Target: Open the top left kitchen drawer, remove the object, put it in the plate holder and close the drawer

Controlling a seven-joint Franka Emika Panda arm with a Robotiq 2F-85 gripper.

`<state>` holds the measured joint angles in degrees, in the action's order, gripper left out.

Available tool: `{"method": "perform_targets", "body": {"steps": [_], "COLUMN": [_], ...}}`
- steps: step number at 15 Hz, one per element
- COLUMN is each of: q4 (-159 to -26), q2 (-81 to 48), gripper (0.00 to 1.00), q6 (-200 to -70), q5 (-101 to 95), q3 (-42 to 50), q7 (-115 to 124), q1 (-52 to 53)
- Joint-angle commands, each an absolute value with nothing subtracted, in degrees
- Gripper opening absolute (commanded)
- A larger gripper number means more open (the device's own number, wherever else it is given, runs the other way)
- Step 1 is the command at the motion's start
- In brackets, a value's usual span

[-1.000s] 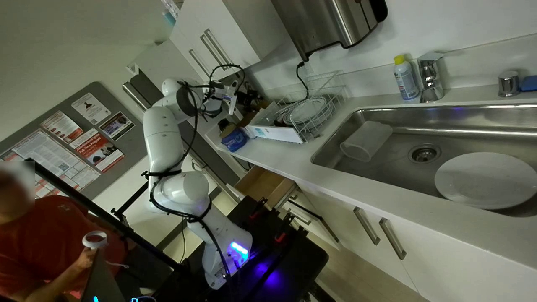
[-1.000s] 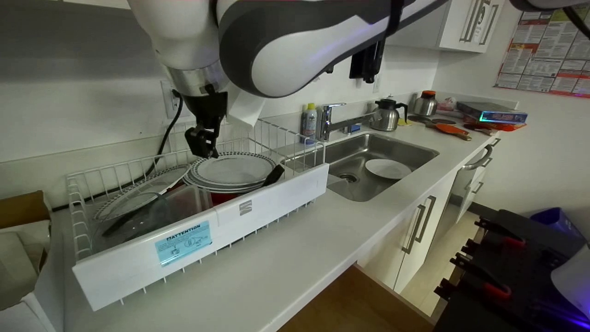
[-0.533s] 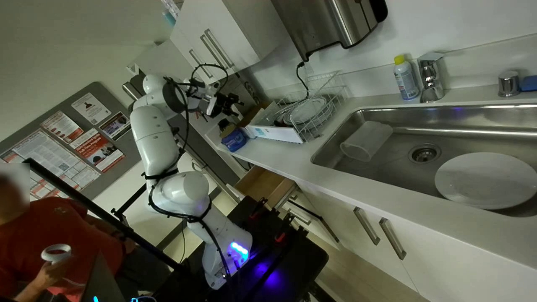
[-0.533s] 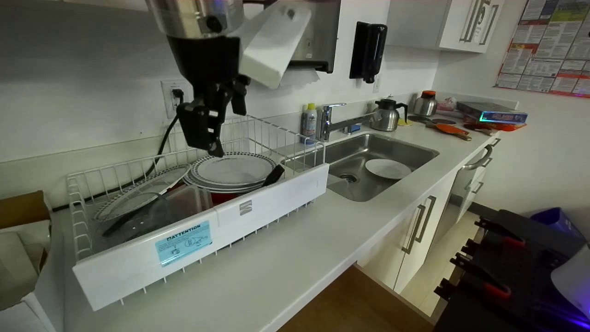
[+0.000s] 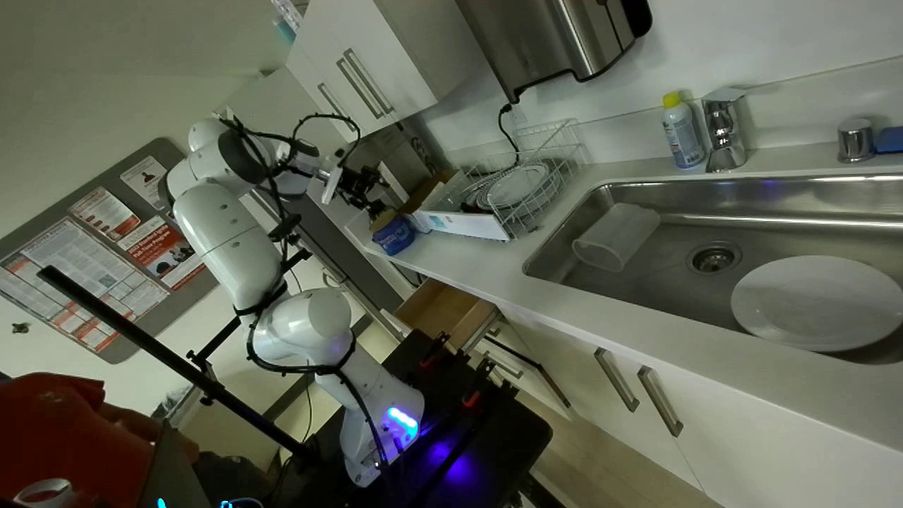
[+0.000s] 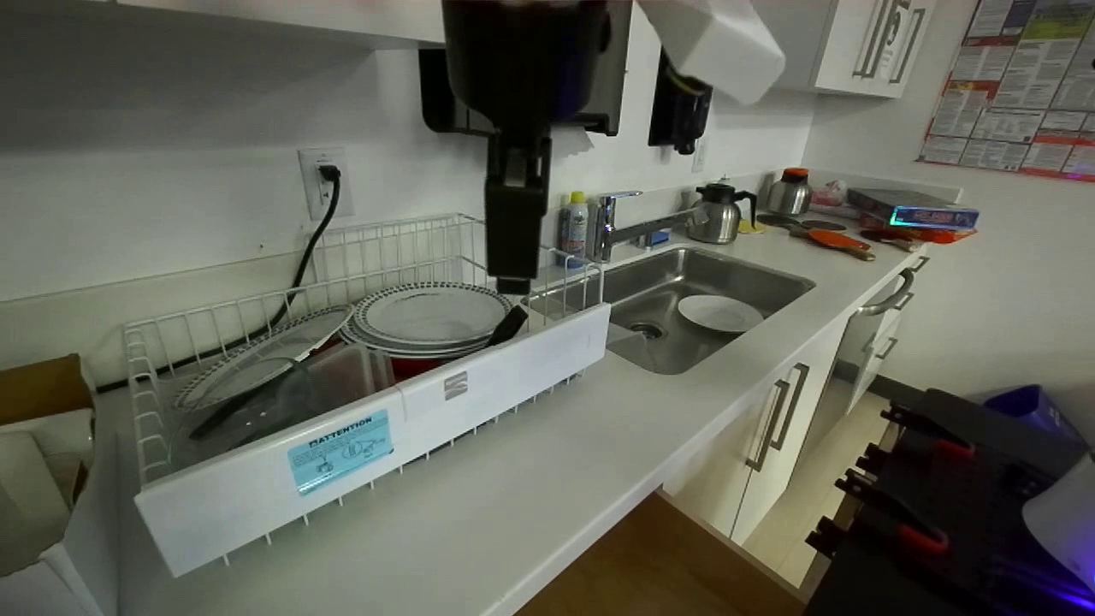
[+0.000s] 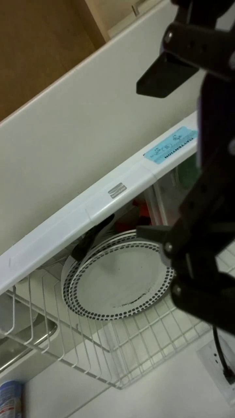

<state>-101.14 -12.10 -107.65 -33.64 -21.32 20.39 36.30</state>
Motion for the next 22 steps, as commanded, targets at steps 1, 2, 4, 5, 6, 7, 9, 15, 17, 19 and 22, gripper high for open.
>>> {"method": "perform_targets", "body": {"steps": [1,2,4,5,6,7,9,15,17,19,22], "q4": [-114.9,-118.1,-124.3,-127.6,-130.7,-134.0,-129.2,-135.2,-134.6,-135.9,-137.4], "q2": [-2.9,-1.1,2.1,3.9,5.5,7.4,2.8,7.5,6.8,6.4,4.7], "gripper": [1.00,1.00,1.00,1.00,1.00,1.00,1.00,1.00,1.00,1.00,1.00], "q6": [-115.7,-117.6,-120.8,-122.9,-124.3,-125.6,-123.3,-125.2,-123.1,-123.6,-125.7], "q5": [-30.7,-29.8,-27.9,-26.6,-25.3,-24.0,-25.2,-24.3,-26.0,-26.7,-27.6], "q3": [-22.4,-22.6,-23.4,-23.7,-24.2,-24.6,-25.4,-26.2,-27.7,-29.9,-33.2], "q7": [13.8,12.1,9.1,7.9,6.8,5.9,7.8,7.5,8.5,10.8,14.8], "q1": [34.2,34.0,33.8,33.8,34.0,34.1,33.8,33.6,34.0,35.2,36.2]}}
